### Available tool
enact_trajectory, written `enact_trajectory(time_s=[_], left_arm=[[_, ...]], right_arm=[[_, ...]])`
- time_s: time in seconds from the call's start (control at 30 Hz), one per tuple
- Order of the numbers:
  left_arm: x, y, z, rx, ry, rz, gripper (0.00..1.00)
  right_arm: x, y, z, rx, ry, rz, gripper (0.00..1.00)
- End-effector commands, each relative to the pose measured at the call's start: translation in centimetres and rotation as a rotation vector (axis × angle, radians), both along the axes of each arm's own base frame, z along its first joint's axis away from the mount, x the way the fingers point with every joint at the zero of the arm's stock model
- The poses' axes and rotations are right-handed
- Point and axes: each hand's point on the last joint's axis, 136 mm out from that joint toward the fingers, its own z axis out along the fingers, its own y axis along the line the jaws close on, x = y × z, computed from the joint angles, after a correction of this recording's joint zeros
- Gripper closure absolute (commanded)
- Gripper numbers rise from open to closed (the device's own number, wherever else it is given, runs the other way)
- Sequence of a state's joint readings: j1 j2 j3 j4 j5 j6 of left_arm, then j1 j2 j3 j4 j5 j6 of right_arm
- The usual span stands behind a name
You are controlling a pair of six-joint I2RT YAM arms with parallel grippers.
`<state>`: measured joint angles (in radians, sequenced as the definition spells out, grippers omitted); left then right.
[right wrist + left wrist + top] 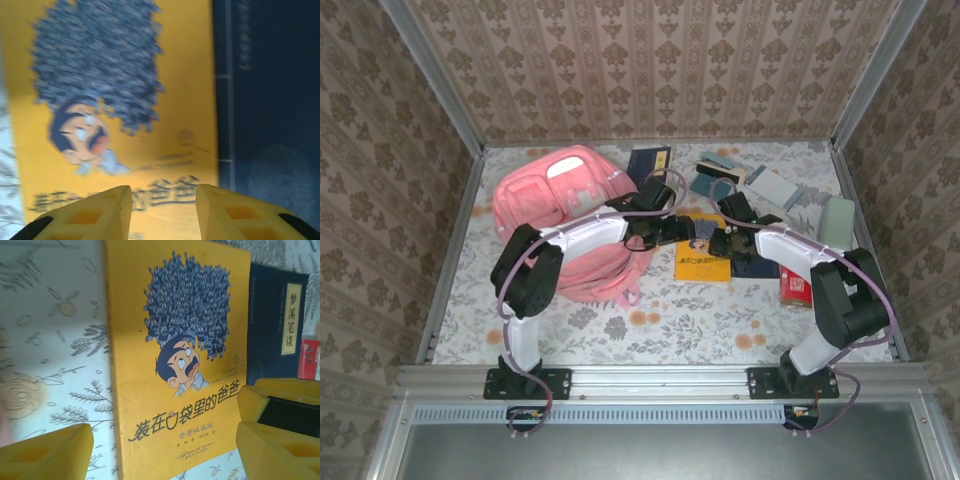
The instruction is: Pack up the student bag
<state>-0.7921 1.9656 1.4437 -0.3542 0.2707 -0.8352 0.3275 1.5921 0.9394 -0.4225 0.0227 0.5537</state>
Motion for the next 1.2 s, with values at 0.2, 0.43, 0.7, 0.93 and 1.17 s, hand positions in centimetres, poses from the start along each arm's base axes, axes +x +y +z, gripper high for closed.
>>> enact_trajectory(time_s=[0.2, 0.43, 0.7, 0.93, 1.17], left_arm=[[0.1, -1.3, -2.8, -0.028, 0.085, -0.002, 0.29], [-0.2, -1.7, -4.9, -0.019, 0.131, -0.013, 0.3], [-0.7, -3.7, -5.0, -0.073, 0.148, -0.076, 0.34], [-0.7, -5.5, -3.6, -0.195, 0.141, -0.103, 0.4], [-0.8, -2.7, -5.4, -0.078, 0.162, -0.059, 0.4]], right_arm=[[0.1, -1.8, -2.1, -0.037, 0.023, -0.024, 0.63], [0.4, -1.0, -3.4, -0.016, 0.057, 0.009, 0.67], [0.1, -0.8, -3.5, -0.011, 0.103, 0.004, 0.67], [-0.5, 0.1, -4.3, 0.044, 0.154, -0.015, 0.69], [0.4, 0.0, -1.6, 0.046, 0.094, -0.016, 0.65]])
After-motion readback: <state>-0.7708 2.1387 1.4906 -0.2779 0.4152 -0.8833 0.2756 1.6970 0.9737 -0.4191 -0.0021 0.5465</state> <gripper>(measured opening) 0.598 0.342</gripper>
